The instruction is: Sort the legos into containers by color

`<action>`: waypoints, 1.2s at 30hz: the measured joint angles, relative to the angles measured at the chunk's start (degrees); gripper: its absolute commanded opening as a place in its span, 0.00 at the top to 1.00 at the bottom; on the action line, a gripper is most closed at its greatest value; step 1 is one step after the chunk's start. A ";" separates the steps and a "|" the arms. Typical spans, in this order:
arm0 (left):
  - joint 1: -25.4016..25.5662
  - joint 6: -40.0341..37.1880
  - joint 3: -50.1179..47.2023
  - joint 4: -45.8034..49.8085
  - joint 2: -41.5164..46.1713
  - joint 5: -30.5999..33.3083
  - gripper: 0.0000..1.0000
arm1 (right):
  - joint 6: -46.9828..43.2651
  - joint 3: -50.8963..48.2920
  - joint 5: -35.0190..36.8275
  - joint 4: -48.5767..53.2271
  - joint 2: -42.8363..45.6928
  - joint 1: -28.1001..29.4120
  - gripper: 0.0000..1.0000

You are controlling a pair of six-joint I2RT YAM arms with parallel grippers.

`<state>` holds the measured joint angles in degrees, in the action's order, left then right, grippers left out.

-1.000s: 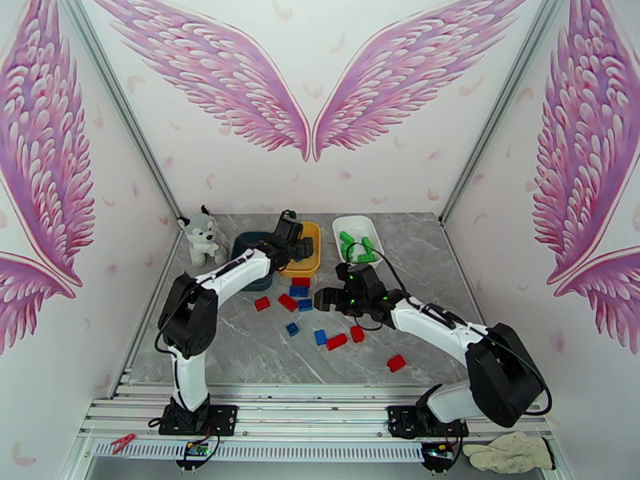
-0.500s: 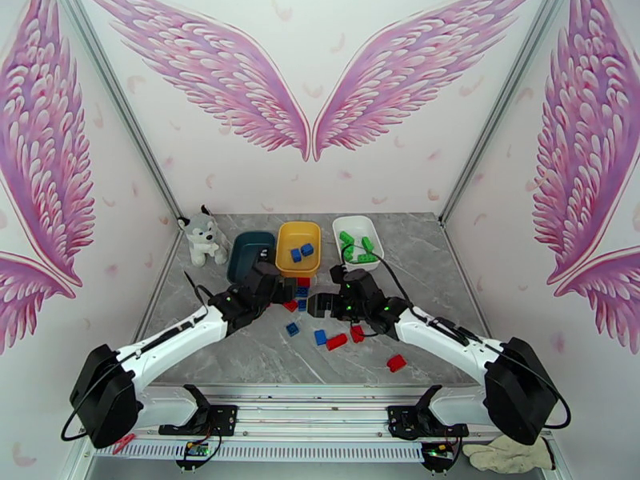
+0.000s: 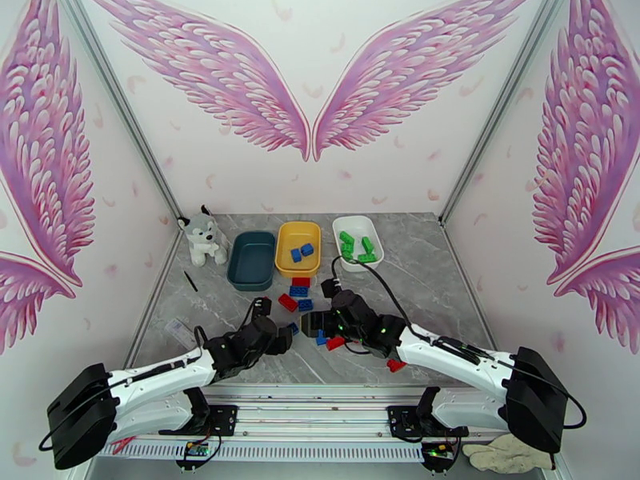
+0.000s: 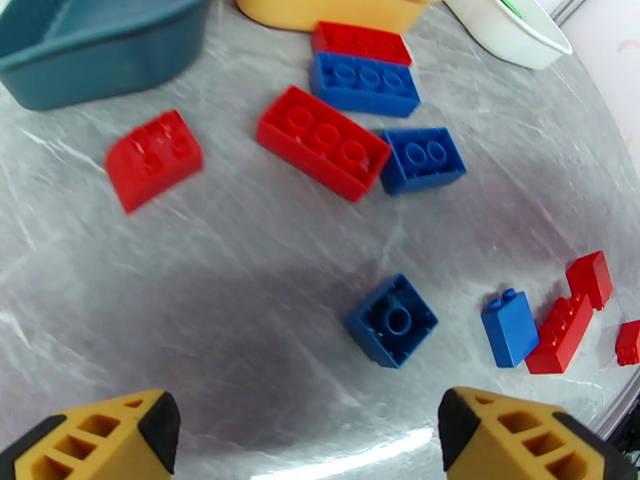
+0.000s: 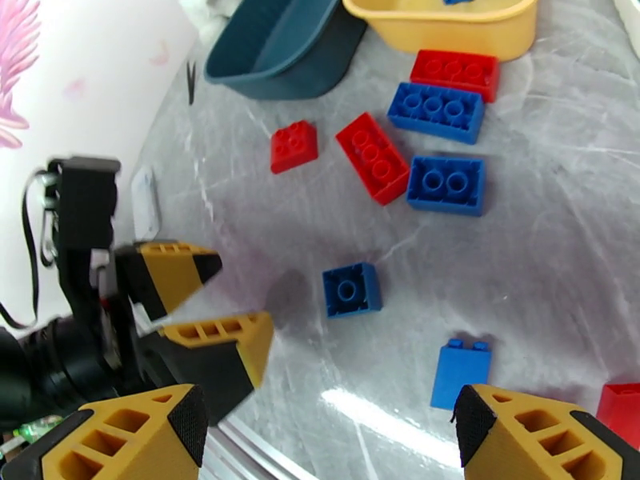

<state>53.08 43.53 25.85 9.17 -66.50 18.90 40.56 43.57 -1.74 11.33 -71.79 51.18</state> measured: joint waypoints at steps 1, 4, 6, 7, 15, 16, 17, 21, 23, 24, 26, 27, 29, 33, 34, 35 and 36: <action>0.39 0.31 0.02 -1.31 -1.99 -0.02 0.15 | -0.02 0.00 0.17 0.09 -0.07 0.00 0.14; 1.20 0.81 0.42 -3.61 -7.82 -0.02 0.16 | -0.02 0.00 0.57 0.48 -0.42 0.00 0.14; 1.77 0.96 1.11 -4.28 -10.80 -0.02 0.17 | -0.02 0.00 0.94 0.96 -0.74 0.00 0.14; 2.03 1.03 1.68 -4.63 -12.20 -0.02 0.18 | -0.02 0.00 1.20 1.25 -0.85 0.00 0.14; 2.75 0.26 8.74 -5.66 -20.04 2.14 0.26 | -0.04 0.00 4.24 3.19 -0.07 0.00 0.13; 2.75 0.02 9.64 -5.68 -21.29 2.43 0.27 | -0.07 0.00 4.74 3.34 0.37 0.00 0.13; 2.78 -0.09 10.45 -5.68 -22.56 2.80 0.29 | -0.07 0.00 5.20 3.52 0.85 0.00 0.13; 2.80 -0.72 12.76 -5.22 -26.16 4.37 0.33 | -0.07 0.00 7.61 5.35 2.21 -0.13 0.13; 2.80 -0.81 13.22 -5.20 -26.73 4.90 0.36 | -0.07 0.00 8.48 6.10 2.71 -0.11 0.12; 2.80 -0.92 13.31 -5.18 -26.91 5.16 0.37 | -0.09 0.00 8.83 6.29 2.95 -0.11 0.12; 2.80 -0.94 13.42 -5.18 -26.95 5.38 0.41 | -0.07 0.00 9.42 6.60 3.58 -0.11 0.10; 2.80 -0.96 13.53 -5.18 -26.97 5.42 0.43 | -0.07 0.00 9.70 6.73 3.80 -0.13 0.10; 2.80 -1.05 13.94 -5.20 -27.10 5.60 0.46 | -0.04 0.00 10.21 6.91 4.11 -0.13 0.10; 2.80 -0.98 14.23 -5.42 -27.50 5.90 0.51 | -0.04 0.00 10.67 7.06 4.15 -0.17 0.10; 2.80 -0.96 14.29 -5.55 -27.61 6.03 0.52 | -0.02 0.00 10.75 7.15 4.15 -0.24 0.09; 2.80 -0.92 14.34 -5.68 -27.69 6.08 0.53 | -0.04 0.00 10.78 7.17 4.15 -0.26 0.10; 2.80 -0.90 14.36 -5.79 -27.74 6.14 0.55 | -0.04 0.00 10.80 7.17 4.15 -0.28 0.10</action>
<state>55.88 42.63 40.21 3.38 -94.24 25.04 40.51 43.57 9.06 18.50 -67.64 50.89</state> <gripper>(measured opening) 0.479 0.904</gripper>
